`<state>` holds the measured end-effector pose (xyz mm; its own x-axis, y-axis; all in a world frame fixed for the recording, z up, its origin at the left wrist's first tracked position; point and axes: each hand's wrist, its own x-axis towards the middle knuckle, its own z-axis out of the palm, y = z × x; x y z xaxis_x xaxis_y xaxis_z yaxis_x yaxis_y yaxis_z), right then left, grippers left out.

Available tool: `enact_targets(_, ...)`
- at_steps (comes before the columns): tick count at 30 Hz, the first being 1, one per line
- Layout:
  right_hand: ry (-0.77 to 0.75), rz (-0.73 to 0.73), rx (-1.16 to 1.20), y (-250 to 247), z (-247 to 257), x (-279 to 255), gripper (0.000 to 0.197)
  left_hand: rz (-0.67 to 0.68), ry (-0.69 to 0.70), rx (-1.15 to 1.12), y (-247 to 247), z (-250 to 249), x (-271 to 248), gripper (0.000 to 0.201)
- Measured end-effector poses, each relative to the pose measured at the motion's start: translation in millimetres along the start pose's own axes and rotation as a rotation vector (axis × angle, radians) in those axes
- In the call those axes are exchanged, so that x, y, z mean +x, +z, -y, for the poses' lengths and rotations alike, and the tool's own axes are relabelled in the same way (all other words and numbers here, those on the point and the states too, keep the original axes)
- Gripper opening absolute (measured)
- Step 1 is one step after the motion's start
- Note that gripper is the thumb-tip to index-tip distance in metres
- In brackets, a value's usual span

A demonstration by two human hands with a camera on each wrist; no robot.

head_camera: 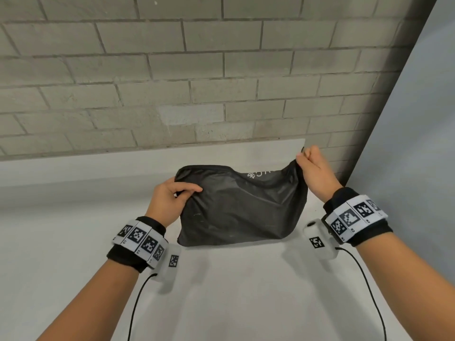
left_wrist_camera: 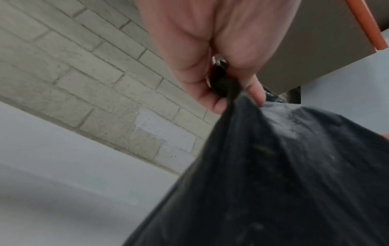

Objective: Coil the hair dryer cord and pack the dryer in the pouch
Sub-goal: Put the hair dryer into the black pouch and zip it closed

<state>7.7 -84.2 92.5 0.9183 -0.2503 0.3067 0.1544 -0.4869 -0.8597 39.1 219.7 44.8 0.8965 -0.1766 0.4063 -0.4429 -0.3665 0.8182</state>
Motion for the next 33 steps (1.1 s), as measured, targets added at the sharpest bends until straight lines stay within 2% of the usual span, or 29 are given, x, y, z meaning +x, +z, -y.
enact_targets(3,-0.062,0.101,0.040,-5.4,4.7,4.6,0.044,-0.042,-0.045,0.060,-8.0,-3.7,6.1,0.029)
enact_targets(9,-0.269,0.105,-0.100,-11.6,18.1,10.6,0.045,-0.032,-0.161,0.079,-26.5,-1.2,20.7,0.026)
enact_targets(17,-0.079,0.126,-0.224,8.3,4.5,28.2,0.046,0.085,-0.273,0.166,-33.3,13.9,36.6,0.026)
enact_targets(21,-0.083,0.112,-0.326,20.1,-11.6,49.1,0.038,0.086,-0.300,0.169,-34.1,26.2,55.5,0.026)
enact_targets(24,-0.103,0.166,-0.400,28.2,-22.0,73.2,0.032,0.108,-0.315,0.219,-31.6,38.0,74.5,0.023)
enact_targets(28,0.037,0.266,-0.391,38.5,-35.0,113.7,0.022,0.265,-0.326,0.319,-24.7,53.4,103.3,0.033)
enact_targets(31,0.060,0.299,-0.386,46.8,-47.7,138.9,0.024,0.485,-0.376,0.415,-15.6,70.1,124.0,0.051)
enact_targets(33,0.031,0.327,-0.399,52.8,-58.2,155.0,0.027,0.544,-0.397,0.431,-7.0,84.6,138.9,0.059)
